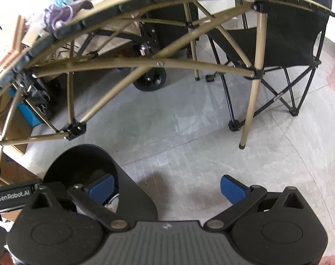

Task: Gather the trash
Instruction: 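Raise both tools back up to the items on the table, then grasp the small white wedge with the right tool, then grasp the pink sponge with the left tool while the right tool holds the white wedge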

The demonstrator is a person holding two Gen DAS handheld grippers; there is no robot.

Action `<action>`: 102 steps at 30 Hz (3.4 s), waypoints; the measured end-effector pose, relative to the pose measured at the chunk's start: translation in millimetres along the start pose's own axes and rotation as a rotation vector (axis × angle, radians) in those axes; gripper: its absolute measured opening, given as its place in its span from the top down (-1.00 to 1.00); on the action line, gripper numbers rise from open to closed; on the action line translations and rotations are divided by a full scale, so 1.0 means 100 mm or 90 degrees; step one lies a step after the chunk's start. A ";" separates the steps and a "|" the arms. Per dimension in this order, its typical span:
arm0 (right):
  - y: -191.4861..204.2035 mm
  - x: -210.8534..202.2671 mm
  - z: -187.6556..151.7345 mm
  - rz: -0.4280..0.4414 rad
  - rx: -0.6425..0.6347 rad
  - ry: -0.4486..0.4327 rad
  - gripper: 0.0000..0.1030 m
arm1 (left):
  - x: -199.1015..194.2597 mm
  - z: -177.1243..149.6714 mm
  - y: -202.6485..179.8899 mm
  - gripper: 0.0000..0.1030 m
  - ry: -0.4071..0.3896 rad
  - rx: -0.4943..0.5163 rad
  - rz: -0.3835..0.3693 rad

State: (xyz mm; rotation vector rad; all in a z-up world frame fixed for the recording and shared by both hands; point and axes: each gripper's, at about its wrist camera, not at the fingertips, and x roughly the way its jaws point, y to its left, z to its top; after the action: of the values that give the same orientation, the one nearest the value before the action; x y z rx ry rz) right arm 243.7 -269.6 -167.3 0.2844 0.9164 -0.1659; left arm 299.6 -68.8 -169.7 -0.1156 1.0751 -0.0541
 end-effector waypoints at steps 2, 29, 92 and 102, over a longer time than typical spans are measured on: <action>0.01 -0.08 0.01 0.004 -0.006 -0.017 -1.00 | -0.09 0.00 0.01 -0.98 -0.023 0.005 -0.002; 0.44 -1.18 0.57 0.123 -0.123 -0.347 -1.00 | -1.35 0.35 0.21 -1.00 -0.377 0.024 -0.003; 1.53 -0.55 1.39 0.143 -0.203 -0.418 0.38 | -1.15 1.35 0.84 -1.00 -0.396 -0.057 0.023; 1.00 -0.58 1.49 0.097 -0.152 -0.414 0.38 | -0.94 1.61 0.46 -1.00 -0.385 -0.042 0.003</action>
State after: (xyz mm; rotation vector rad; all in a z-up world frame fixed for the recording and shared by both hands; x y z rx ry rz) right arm 347.7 -220.0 -18.7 0.0641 0.2620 -0.0014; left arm 396.6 -2.8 -17.6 -0.1756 0.4729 0.0219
